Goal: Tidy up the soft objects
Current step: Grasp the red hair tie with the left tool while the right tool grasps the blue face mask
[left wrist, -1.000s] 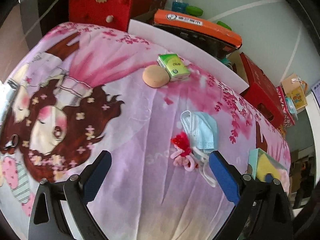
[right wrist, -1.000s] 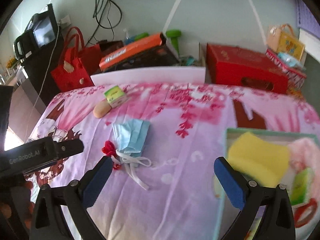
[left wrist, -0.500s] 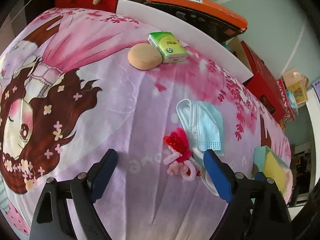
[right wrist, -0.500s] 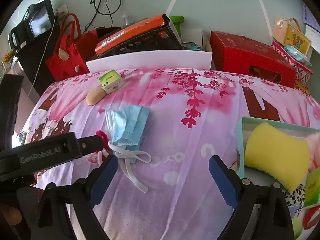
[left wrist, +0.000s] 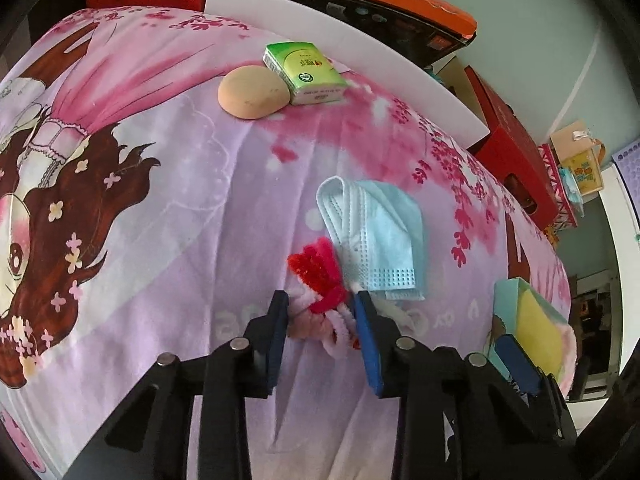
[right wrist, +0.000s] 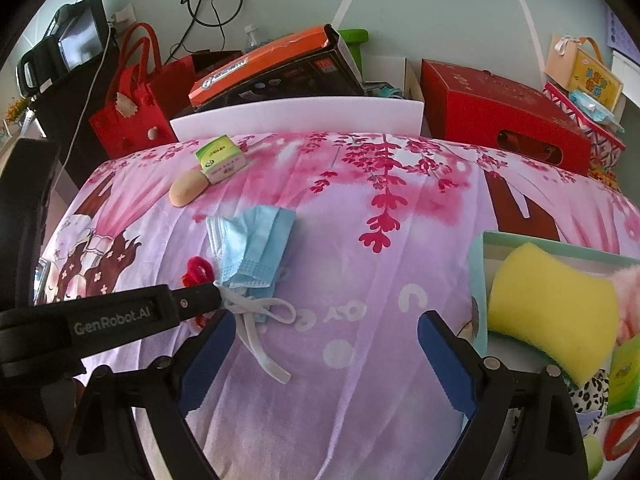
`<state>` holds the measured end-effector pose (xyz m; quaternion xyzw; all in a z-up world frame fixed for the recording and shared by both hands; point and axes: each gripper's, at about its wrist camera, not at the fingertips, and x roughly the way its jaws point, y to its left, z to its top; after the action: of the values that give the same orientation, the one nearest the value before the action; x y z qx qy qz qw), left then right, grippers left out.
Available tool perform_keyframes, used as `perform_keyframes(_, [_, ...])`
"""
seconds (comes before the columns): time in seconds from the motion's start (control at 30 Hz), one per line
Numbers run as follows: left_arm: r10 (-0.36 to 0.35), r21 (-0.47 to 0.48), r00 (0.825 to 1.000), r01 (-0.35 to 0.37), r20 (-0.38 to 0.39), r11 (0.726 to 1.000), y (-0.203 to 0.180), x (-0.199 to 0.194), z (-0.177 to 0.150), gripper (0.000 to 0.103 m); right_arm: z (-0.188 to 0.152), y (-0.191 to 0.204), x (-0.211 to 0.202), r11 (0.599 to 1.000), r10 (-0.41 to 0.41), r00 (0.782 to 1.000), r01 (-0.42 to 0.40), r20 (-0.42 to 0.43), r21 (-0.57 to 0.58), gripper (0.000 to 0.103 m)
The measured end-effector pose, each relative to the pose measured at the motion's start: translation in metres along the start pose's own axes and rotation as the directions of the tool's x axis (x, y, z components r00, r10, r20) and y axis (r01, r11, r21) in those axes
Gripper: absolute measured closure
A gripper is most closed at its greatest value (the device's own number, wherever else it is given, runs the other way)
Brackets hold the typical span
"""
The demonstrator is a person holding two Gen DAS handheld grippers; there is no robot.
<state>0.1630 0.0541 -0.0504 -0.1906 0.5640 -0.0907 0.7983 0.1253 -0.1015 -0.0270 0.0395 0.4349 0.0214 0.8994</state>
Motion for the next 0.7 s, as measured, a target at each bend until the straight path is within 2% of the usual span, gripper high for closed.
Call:
perform_keyframes(0.23, [-0.015,-0.035,1.000,0.015,0.009,0.999,0.006,-0.007,0.000,0.077,0.000,0.009,0.004,0.999,0.013,1.000,-0.013,-0.001,-0.029,0.009])
perform_keyframes(0.7, [0.041,-0.107,0.995,-0.031,0.091,0.994,0.031,-0.037,0.009,0.077,0.006,0.040,0.019,0.994,0.017,1.000,-0.016,0.008,-0.112,0.017])
